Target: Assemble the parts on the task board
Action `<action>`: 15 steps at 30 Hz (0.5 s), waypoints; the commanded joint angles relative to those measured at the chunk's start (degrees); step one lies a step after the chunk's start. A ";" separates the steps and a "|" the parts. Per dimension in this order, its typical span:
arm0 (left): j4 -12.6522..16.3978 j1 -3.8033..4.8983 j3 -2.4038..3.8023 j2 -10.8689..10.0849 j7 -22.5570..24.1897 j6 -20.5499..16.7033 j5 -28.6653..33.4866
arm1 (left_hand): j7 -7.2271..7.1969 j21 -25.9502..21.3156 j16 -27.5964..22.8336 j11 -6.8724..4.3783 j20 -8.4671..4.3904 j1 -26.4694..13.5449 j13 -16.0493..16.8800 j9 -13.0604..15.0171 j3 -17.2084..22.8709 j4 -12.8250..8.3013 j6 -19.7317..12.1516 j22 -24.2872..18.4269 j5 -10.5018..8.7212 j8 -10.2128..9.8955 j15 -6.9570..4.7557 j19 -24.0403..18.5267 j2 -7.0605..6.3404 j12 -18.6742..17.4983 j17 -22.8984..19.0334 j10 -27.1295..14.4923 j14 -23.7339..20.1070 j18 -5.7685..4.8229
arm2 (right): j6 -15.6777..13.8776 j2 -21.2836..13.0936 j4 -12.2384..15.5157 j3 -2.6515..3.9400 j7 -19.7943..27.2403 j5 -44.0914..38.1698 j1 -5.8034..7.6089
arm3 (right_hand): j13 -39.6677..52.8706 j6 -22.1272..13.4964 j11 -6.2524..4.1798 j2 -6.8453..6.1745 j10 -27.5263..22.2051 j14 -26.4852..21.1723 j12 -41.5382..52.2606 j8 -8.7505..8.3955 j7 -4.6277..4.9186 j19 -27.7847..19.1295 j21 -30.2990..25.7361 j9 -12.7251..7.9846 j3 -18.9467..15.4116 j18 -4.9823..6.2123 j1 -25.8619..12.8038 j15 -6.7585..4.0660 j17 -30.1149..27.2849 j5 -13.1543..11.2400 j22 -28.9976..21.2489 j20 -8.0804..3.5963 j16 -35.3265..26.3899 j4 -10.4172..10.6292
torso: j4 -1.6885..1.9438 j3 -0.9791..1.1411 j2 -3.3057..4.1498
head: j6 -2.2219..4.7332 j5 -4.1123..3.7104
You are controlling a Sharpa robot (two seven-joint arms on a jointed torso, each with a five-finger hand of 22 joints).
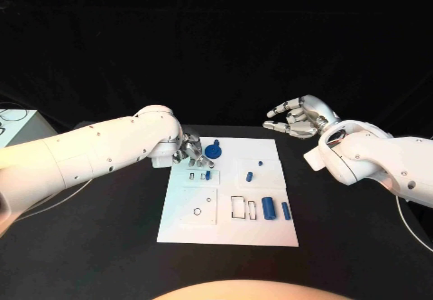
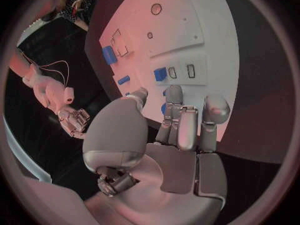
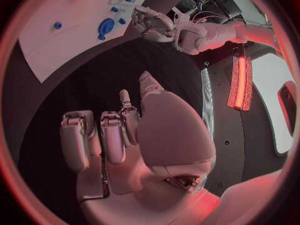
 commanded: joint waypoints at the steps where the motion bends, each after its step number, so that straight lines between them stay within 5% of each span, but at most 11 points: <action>1: -0.37 0.04 -0.14 0.52 -0.57 2.84 -0.73 | 0.03 0.34 0.28 0.00 -0.08 -0.27 0.03 0.12 -0.39 -0.08 -0.56 0.02 0.18 0.39 0.08 0.12 0.29 0.31 0.60 -0.58 0.29 -0.63 | 0.61 0.13 -0.12 0.01 -0.27 -0.42 0.01 | 6.42 -0.62 -0.10 0.24 -0.52 5.57 -0.27 0.26 0.00 4.39 -0.41 -0.01 -0.28 0.50 -1.01 -0.16 13.67 -0.21 12.86 -0.02 -0.24 0.19 | 0.04 -0.09 -0.01 | -0.03 -0.14; 15: -1.62 -0.11 -0.82 2.15 -0.66 3.89 0.09 | 0.12 0.40 0.46 0.11 0.03 -0.95 0.05 0.53 -0.79 -0.09 -0.81 0.10 0.14 0.43 0.18 0.10 0.72 0.42 0.92 -0.93 0.43 -0.65 | 0.93 1.00 -0.84 0.00 -0.74 -0.61 -0.03 | 6.35 -0.68 -0.09 0.23 -0.59 5.55 -0.33 0.33 0.01 4.37 -0.46 0.00 -0.45 0.51 -1.35 -0.15 13.62 -0.21 12.83 -0.01 -0.26 0.21 | 0.04 -0.01 -0.02 | -0.39 -0.13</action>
